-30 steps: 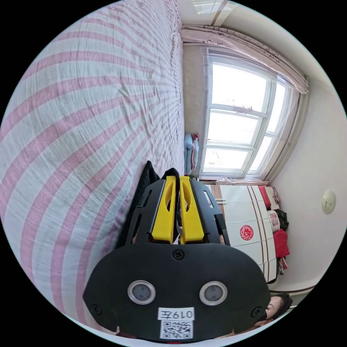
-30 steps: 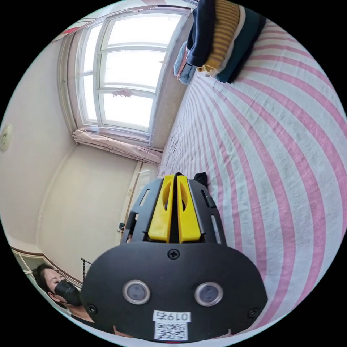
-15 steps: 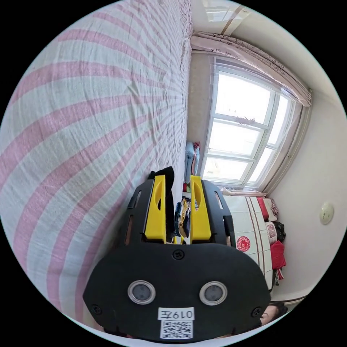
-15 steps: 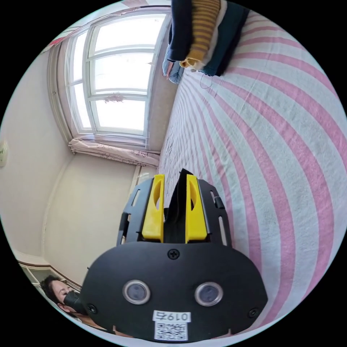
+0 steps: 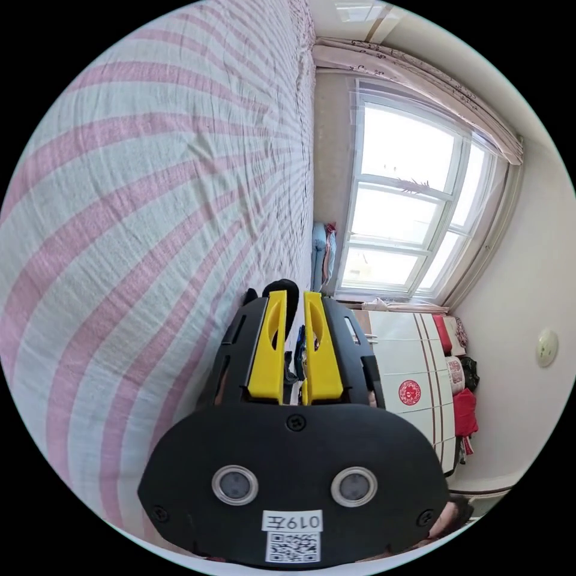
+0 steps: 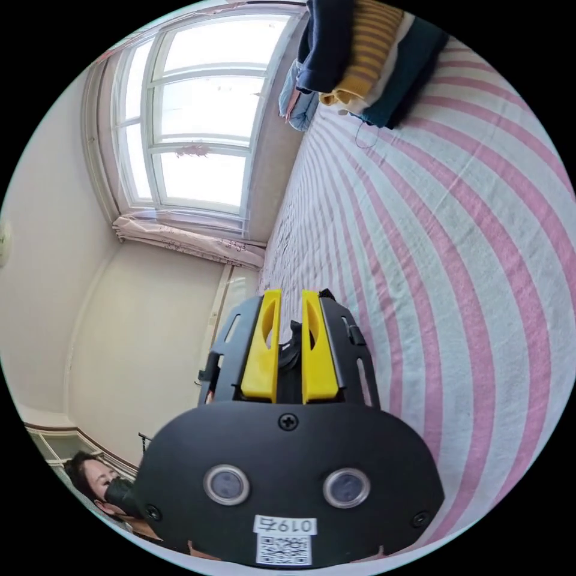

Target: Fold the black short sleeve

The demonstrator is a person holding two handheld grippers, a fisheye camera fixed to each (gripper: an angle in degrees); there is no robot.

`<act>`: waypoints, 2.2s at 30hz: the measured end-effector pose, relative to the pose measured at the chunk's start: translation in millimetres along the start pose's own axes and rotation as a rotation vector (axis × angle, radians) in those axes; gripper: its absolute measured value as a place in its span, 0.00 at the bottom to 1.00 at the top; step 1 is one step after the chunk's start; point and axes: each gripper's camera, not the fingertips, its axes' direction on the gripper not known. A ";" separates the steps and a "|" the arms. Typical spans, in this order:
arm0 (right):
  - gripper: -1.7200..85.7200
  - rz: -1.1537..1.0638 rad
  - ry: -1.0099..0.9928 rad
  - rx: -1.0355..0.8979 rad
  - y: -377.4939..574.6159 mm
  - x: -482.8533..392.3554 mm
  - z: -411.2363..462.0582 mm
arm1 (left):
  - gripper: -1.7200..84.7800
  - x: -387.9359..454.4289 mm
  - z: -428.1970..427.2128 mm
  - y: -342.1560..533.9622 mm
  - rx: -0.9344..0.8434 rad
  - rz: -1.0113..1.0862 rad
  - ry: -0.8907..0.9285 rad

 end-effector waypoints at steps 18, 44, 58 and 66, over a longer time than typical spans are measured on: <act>0.09 -1.570 0.784 -0.536 242.8 -183.6 216.1 | 0.11 154.1 187.6 241.4 -0.429 1.370 -0.619; 0.01 -1.372 0.695 -0.572 236.9 -167.8 264.7 | 0.03 72.5 355.3 401.6 -0.638 1.612 -0.966; 0.01 -1.110 0.696 -0.624 190.5 -131.8 245.5 | 0.03 62.6 333.3 368.8 -0.659 1.370 -1.002; 0.04 -1.065 0.701 -0.575 187.0 -115.3 211.6 | 0.03 61.5 294.9 356.3 -0.591 1.264 -1.060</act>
